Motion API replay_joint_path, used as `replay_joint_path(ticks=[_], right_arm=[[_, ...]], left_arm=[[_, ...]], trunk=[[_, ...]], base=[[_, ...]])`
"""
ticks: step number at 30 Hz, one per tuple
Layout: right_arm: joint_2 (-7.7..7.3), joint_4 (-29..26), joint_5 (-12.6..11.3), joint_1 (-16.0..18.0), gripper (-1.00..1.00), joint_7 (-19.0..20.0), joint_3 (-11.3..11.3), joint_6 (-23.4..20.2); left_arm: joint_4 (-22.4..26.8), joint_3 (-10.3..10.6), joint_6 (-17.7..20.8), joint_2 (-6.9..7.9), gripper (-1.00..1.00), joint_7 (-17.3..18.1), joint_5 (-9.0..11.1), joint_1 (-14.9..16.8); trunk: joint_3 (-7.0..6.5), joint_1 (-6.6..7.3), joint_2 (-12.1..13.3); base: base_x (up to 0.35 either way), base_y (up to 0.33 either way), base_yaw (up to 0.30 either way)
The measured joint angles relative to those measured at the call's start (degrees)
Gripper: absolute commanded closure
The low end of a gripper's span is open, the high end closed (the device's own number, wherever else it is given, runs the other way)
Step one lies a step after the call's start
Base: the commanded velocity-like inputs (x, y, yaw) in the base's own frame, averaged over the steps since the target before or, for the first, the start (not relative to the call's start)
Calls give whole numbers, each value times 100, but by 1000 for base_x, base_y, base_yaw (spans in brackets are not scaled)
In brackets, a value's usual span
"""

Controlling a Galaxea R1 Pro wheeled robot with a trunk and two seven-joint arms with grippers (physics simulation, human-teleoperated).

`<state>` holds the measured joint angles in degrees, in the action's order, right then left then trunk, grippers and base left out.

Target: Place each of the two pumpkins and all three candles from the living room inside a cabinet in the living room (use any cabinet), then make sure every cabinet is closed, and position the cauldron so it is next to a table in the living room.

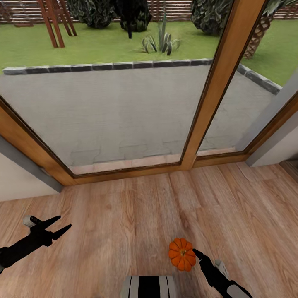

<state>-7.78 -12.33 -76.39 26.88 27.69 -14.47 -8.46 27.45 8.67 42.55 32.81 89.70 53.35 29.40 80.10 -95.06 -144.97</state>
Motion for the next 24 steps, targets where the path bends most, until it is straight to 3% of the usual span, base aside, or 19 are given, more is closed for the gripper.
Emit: replay_joint_path(ticks=[15, 24], right_arm=[[-1, -11, -12, -1, -100, 13, 44, -7], [4, -8, 41, 1, -100, 259, -65, -3]], left_arm=[[2, 8, 0, -30, -100, 0, -1, -2], [0, 0, 0, -35, -100, 0, -8, 0]], trunk=[[333, -38, -21], [333, -38, -20]], base=[[0, 0, 0], [0, 0, 0]])
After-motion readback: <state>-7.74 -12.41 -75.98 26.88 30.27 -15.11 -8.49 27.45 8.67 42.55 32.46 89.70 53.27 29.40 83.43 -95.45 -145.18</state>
